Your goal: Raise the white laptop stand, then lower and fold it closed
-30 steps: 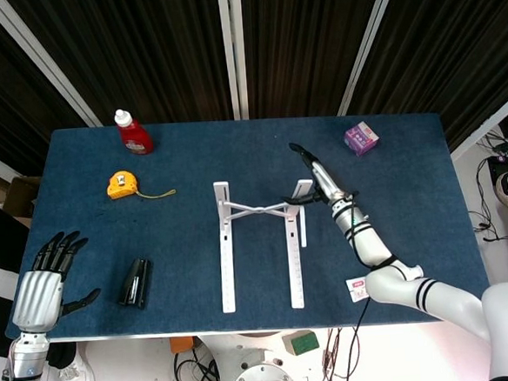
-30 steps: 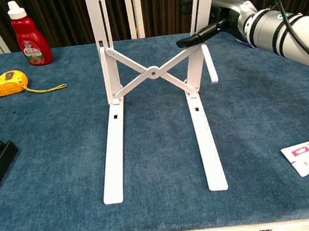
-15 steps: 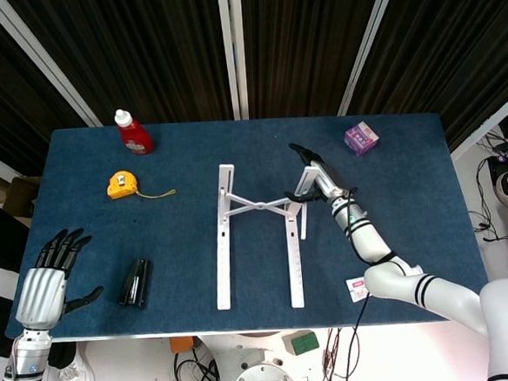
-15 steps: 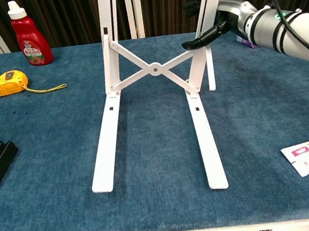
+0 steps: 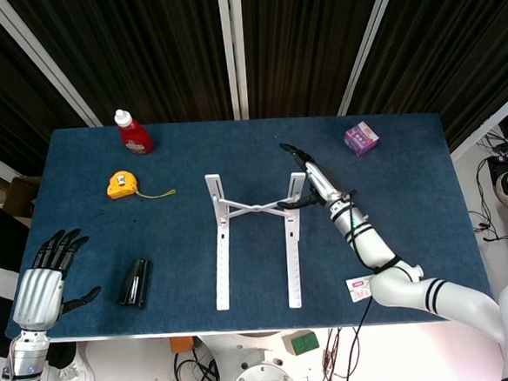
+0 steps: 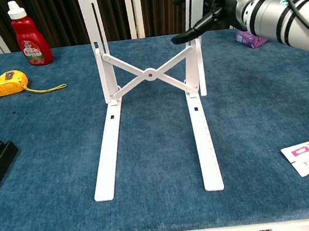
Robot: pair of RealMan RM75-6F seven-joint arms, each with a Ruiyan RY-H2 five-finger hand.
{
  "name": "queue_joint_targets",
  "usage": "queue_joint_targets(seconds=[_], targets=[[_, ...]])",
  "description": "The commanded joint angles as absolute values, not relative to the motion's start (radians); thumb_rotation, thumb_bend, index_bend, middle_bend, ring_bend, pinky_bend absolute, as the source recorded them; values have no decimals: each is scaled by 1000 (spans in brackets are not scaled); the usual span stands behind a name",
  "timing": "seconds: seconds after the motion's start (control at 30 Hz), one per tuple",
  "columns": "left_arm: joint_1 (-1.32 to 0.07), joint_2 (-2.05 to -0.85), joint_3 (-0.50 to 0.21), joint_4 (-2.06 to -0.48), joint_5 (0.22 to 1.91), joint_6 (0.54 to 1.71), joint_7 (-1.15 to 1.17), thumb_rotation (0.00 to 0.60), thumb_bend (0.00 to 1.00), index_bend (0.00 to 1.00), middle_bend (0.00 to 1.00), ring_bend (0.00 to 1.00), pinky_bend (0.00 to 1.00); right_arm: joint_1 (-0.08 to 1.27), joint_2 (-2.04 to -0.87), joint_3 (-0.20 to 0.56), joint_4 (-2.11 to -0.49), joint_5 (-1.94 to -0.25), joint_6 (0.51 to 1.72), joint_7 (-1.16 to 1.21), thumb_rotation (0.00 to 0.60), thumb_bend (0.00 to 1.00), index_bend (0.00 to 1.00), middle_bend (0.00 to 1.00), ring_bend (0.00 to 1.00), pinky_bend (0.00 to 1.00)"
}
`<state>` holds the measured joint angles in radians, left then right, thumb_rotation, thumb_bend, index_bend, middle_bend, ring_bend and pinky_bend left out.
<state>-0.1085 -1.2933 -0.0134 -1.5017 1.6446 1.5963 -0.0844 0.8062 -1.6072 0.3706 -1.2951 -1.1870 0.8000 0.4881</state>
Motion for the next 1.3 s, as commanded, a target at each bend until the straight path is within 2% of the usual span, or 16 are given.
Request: queue_joint_targets(seconds=[0.03,0.3,0.8,1.07,1.3], targets=[[-109,-1294,-13,-1502,1647,1597,-84,600,69,173,106,44,151,784,-1568,357,-1342,-1184,802,483,600,0,0,60,0,0],[-109,-1301,-10,-1503,1650,1595,-81,600,69,173,106,44,151,800,-1613,331,-1287,-1128,756,437,600,0,0,60,0,0],[-101,-1308,-9,-1485,1638,1596,-100,600,69,173,107,44,151,881,-1799,341,-1000,-1067,673,396,600,0,0,61,0,0],[-99,-1311,-8,-1474,1638,1596,-108,600,69,173,107,45,151,904,-1857,347,-900,-1065,653,378,600,0,0,61,0,0],[-111,-1308,-7,-1470,1648,1583,-107,600,69,173,107,45,151,885,-1841,344,-939,-1093,680,377,600,0,0,60,0,0]])
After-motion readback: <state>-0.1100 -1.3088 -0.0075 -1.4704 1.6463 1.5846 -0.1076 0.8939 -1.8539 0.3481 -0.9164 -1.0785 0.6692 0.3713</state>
